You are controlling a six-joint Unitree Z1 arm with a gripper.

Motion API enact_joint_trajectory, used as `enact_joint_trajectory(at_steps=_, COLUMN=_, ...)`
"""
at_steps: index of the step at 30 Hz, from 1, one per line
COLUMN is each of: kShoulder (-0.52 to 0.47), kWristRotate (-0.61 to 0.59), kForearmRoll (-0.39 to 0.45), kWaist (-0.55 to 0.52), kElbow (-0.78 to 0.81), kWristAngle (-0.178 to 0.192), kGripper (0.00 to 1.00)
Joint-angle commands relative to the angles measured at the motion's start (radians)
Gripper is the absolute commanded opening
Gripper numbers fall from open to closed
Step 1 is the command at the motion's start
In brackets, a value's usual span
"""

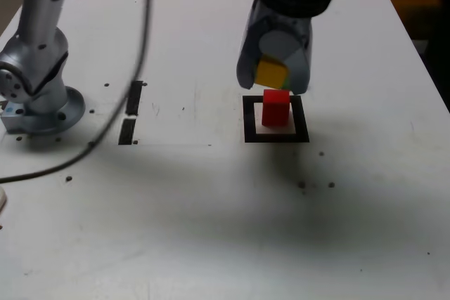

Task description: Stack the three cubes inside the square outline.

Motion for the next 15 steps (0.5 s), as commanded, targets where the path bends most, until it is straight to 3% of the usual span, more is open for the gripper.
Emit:
enact_joint_trajectory(at_steps=1, kShoulder=-0.072, kWristRotate=-0.006, kForearmRoll=-0.178, kWaist=-0.012, kElbow=0.144, kWristAngle=-0.013, kGripper=0.13)
enact_joint_trajectory(at_steps=3, kShoulder=-0.108, kWristRotate=-0.016, kForearmRoll=-0.272, kWaist=-0.018, kElbow=0.223, kWristAngle=-0.018, kGripper=0.13)
enact_joint_trajectory(at_steps=6, kShoulder=-0.133, kWristRotate=-0.036, kForearmRoll=-0.336, kWaist=-0.023, kElbow=0.282, kWristAngle=-0.021, kGripper=0.13)
enact_joint_trajectory(at_steps=15, kShoulder=-0.126, kWristRotate=-0.096, kForearmRoll=-0.318, kWaist=-0.024, kElbow=0.284, kWristAngle=-0.008, kGripper=0.13)
